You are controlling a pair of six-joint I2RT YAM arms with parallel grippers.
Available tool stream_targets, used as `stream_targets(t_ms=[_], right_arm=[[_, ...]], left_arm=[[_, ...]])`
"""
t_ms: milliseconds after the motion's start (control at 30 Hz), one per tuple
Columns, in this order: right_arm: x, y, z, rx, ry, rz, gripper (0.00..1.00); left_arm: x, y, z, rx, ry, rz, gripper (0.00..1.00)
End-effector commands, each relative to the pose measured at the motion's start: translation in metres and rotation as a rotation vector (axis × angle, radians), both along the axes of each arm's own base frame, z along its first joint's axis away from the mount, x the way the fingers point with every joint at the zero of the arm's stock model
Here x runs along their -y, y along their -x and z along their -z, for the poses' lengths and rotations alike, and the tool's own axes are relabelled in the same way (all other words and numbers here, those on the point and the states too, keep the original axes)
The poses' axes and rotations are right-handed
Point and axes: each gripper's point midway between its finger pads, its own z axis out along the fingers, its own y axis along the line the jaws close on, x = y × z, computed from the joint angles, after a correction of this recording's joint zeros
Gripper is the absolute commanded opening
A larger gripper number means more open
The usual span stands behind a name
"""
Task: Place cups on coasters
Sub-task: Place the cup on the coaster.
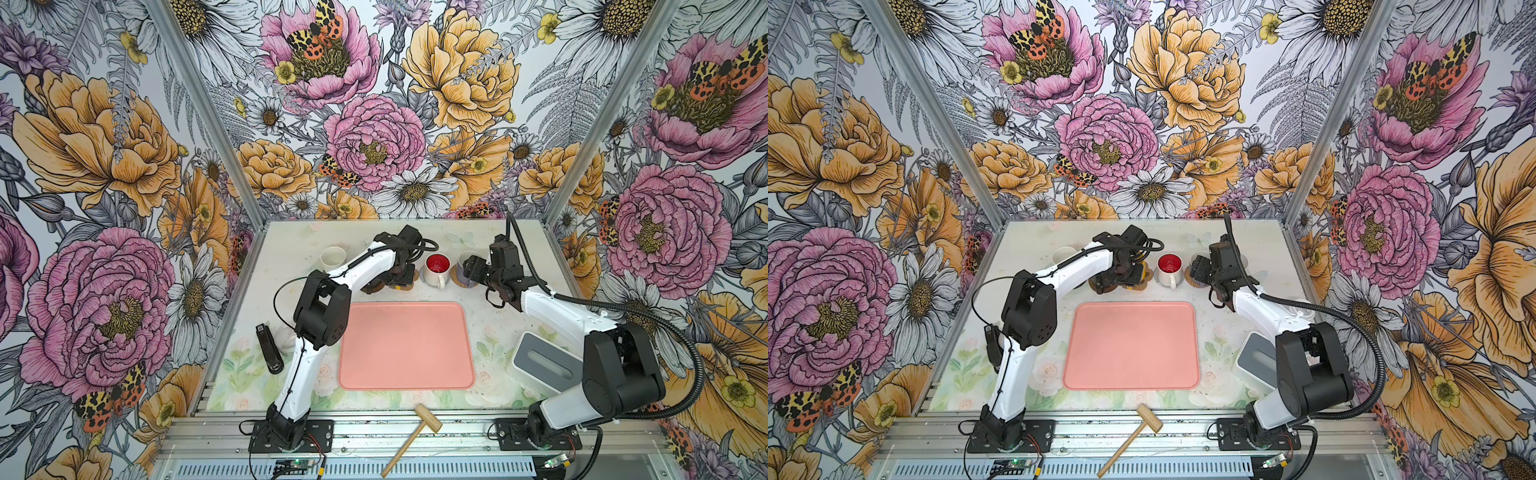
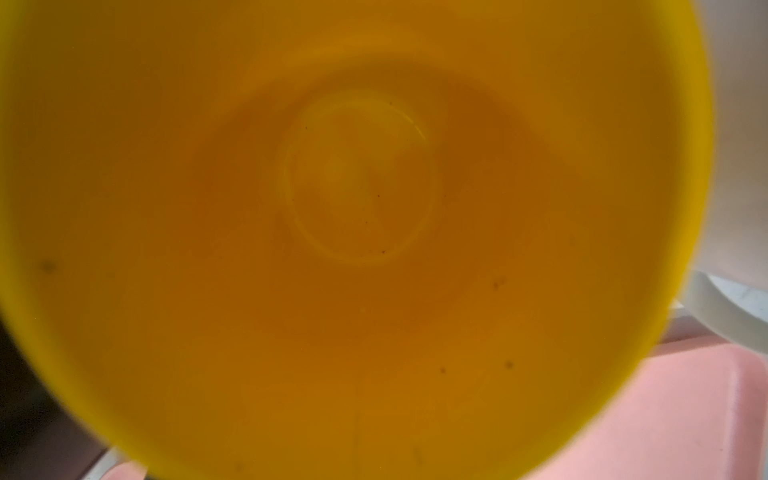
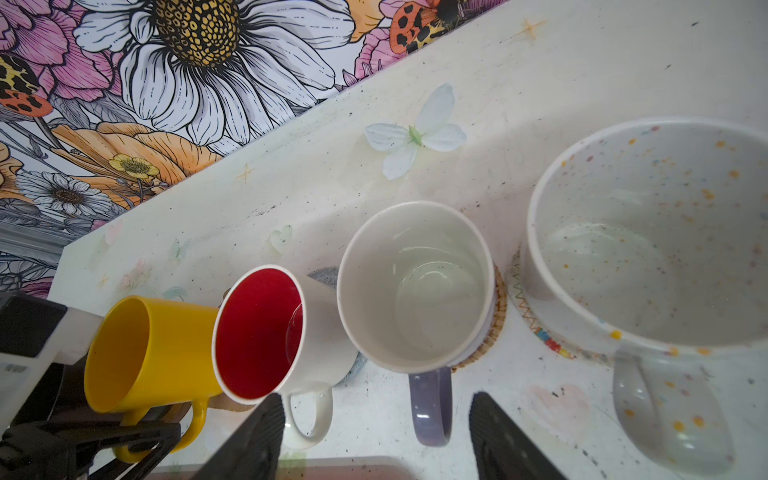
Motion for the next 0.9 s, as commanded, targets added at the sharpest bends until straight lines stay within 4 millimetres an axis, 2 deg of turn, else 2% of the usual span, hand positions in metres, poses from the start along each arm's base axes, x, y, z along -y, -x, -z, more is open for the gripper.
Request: stream_targets(t_ms=[0,267,500,600,833,867], right_arm=[[0.002,-0.001,0.002,0.004,-0.010,0.006,0.72],[0.004,0.000,0.002,0.008,-0.011,0.009,0.73],[0.005,0.001,0.000,0.017,-0.009,0.013,0.74],[0.005,0.002,-0.002,0.023,-0.010,0.012,0.75],[0.005,0.001,-0.004,0.027,-0.012,0.013,0.77],[0.005,0.002,-0.004,0.029,-0.013,0.013,0.83]], left_arm=[[0.007,-0.007,-0.005,0.033,0.008,0.014,0.28],[0.009,-0.006,-0.013,0.046,0.017,0.019,0.34],[0.008,-0.004,-0.031,0.078,0.015,0.030,0.50],[0.009,-0.003,-0.043,0.097,0.029,0.032,0.58],[0.012,-0.001,-0.074,0.159,0.059,0.046,0.70],[0.013,0.000,-0.078,0.167,0.063,0.047,0.71]])
